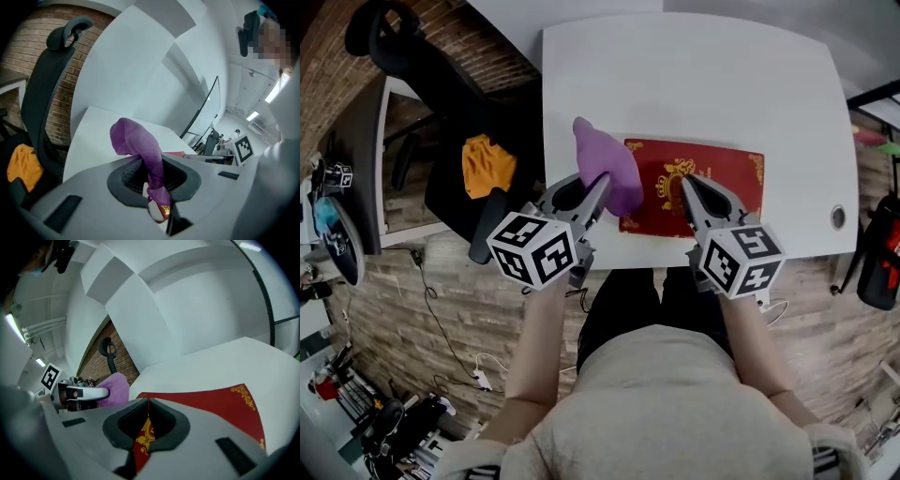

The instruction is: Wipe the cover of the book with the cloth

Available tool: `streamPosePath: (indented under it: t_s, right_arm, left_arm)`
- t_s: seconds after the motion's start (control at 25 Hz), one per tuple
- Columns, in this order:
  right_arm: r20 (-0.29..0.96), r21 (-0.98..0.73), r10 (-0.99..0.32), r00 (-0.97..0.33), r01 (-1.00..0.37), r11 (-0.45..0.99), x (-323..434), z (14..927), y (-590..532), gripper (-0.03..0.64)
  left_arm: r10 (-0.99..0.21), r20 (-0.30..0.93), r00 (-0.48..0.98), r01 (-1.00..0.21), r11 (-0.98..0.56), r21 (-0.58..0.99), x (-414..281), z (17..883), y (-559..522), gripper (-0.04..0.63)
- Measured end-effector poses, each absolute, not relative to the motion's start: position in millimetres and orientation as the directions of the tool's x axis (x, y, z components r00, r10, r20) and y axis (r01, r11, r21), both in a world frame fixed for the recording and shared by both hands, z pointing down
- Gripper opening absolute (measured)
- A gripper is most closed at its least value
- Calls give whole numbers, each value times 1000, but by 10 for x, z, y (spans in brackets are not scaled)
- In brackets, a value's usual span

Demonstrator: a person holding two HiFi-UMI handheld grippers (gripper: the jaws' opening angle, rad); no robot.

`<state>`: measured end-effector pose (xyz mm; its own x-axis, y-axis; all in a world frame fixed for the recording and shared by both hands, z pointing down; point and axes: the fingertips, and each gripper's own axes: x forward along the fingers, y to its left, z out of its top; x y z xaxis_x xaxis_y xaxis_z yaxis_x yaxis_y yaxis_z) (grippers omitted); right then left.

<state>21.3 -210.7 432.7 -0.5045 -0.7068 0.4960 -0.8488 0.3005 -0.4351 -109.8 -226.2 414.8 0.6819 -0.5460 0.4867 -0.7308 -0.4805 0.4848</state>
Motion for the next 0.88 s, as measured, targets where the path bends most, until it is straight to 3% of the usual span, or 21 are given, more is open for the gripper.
streamPosePath:
  t_s: [0.88]
  right_arm:
    - [515,-474,-720,-466,-854,214,649,4524,-2166,23]
  left_arm:
    - [-394,670,629,-743,-558,370,-802,4586,-2433,67]
